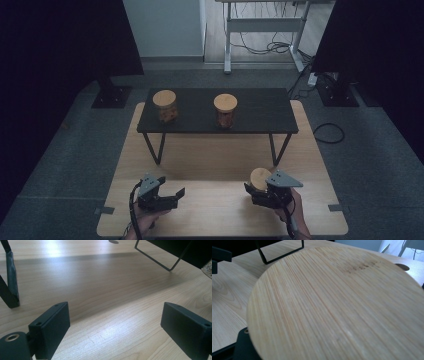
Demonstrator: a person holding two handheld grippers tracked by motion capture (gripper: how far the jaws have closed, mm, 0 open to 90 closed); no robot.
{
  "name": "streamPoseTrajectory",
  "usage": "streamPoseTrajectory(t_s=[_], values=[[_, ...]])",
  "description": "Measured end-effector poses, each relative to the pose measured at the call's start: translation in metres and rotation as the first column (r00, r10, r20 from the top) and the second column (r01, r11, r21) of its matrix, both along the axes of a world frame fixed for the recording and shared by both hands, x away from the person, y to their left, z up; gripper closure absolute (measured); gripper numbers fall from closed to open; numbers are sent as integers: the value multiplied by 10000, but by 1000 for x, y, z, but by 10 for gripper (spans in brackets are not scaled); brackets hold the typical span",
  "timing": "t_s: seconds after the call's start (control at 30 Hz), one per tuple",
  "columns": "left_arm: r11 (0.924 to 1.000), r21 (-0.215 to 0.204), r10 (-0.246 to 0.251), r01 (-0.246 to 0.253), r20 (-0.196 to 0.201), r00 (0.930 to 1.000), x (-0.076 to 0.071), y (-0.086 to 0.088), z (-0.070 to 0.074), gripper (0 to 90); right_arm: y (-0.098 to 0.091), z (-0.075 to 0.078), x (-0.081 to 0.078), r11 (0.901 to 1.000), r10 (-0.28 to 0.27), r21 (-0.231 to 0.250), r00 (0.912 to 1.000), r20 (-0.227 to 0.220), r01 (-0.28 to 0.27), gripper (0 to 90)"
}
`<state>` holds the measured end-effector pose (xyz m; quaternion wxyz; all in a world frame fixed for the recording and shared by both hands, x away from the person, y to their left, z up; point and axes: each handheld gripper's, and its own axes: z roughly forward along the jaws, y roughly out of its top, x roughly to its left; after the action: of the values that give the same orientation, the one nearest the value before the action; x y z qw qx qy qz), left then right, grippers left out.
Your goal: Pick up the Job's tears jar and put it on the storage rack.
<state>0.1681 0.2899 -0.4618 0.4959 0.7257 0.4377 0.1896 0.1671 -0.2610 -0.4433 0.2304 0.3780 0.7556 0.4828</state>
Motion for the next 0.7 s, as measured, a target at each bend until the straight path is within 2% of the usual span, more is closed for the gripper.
streamPoseTrajectory(t_s=[0.27, 0.47, 0.7], values=[[10000, -10, -10, 10, 28, 10000, -1, 0, 1, 83, -2, 3, -5, 10000, 59, 27, 9999, 113, -59, 243], [10000, 68, -67, 67, -34, 10000, 0, -2, -1, 82, -8, 7, -8, 9992, 136, 368, 9998, 109, -140, 244], [9999, 98, -87, 88, -60, 9999, 0, -4, -1, 82, -11, 10, -10, 9989, 256, 387, 9995, 203, -263, 244]])
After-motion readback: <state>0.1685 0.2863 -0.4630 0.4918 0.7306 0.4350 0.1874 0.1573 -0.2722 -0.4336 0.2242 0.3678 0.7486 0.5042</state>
